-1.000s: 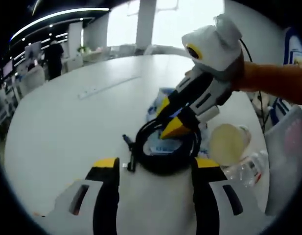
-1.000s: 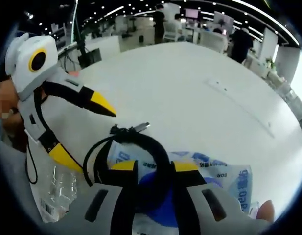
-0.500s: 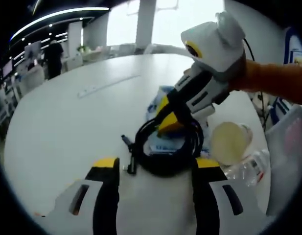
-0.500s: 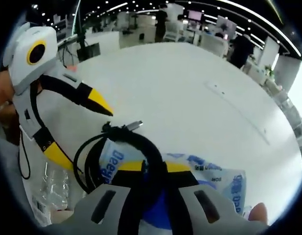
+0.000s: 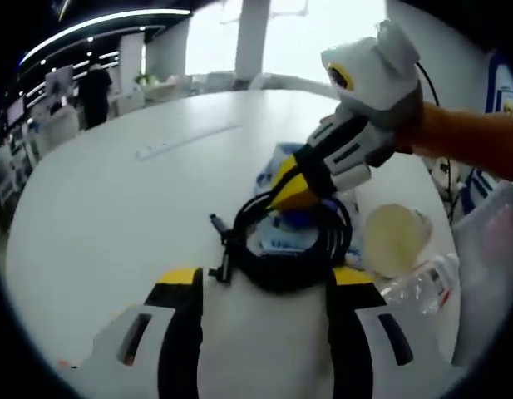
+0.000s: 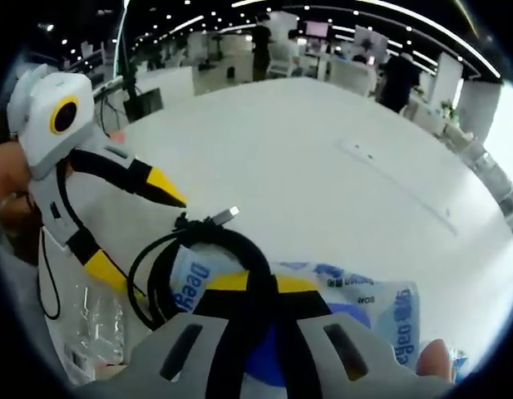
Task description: Arrange the tabletop items into an orderly group along one side of the table until the central work area is clear of visible clutter.
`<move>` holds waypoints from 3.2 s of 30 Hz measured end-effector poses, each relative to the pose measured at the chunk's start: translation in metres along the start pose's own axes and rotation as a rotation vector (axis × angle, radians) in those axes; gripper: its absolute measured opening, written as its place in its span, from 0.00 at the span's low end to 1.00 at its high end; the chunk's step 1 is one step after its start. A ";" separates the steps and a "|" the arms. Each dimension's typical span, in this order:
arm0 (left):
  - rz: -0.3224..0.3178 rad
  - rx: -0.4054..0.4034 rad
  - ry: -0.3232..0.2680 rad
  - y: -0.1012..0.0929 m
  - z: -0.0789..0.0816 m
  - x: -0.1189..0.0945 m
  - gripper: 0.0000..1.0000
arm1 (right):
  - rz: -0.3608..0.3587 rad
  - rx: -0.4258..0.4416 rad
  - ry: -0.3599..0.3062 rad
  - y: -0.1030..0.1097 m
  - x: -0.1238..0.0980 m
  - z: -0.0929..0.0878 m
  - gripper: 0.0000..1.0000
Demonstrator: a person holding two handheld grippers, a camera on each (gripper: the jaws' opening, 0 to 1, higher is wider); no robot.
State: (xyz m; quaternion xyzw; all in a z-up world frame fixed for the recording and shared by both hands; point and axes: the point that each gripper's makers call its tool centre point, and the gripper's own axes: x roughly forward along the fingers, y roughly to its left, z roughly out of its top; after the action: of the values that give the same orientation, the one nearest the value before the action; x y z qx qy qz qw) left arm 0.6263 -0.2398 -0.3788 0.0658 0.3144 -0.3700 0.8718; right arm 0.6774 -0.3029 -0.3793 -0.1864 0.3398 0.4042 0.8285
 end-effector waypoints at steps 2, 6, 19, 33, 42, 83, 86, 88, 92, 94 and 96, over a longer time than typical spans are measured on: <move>-0.004 -0.021 -0.006 0.000 0.000 0.000 0.56 | 0.001 0.018 -0.006 0.000 -0.001 0.000 0.08; -0.024 -0.060 -0.003 -0.003 -0.001 0.000 0.51 | 0.001 0.045 -0.011 -0.001 -0.001 -0.001 0.08; -0.071 -0.234 0.067 -0.014 -0.009 -0.002 0.37 | 0.014 0.091 -0.030 0.002 -0.003 -0.001 0.08; -0.152 -0.424 -0.001 -0.022 0.001 -0.006 0.41 | 0.010 0.135 -0.034 0.003 -0.003 -0.002 0.08; -0.183 -0.526 -0.042 -0.020 0.003 -0.009 0.40 | 0.004 0.148 -0.040 0.000 -0.004 -0.001 0.08; -0.023 -0.635 -0.030 0.009 0.004 -0.009 0.06 | 0.010 0.147 -0.050 0.004 -0.010 0.005 0.05; -0.019 -0.624 -0.030 0.009 0.007 -0.012 0.06 | 0.011 0.150 -0.054 0.005 -0.012 0.006 0.05; -0.013 -0.614 -0.030 0.010 0.010 -0.013 0.05 | 0.012 0.149 -0.057 0.006 -0.014 0.008 0.05; -0.010 -0.599 -0.033 0.010 0.014 -0.016 0.05 | 0.008 0.140 -0.065 0.006 -0.020 0.012 0.05; -0.008 -0.591 -0.036 0.009 0.017 -0.018 0.05 | 0.005 0.137 -0.070 0.005 -0.024 0.014 0.05; -0.008 -0.586 -0.041 0.008 0.020 -0.019 0.04 | 0.003 0.134 -0.074 0.005 -0.027 0.015 0.05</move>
State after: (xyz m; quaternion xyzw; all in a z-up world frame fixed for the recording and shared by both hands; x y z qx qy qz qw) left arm 0.6321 -0.2298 -0.3523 -0.1973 0.3905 -0.2681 0.8583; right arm 0.6678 -0.3058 -0.3497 -0.1151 0.3355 0.3885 0.8504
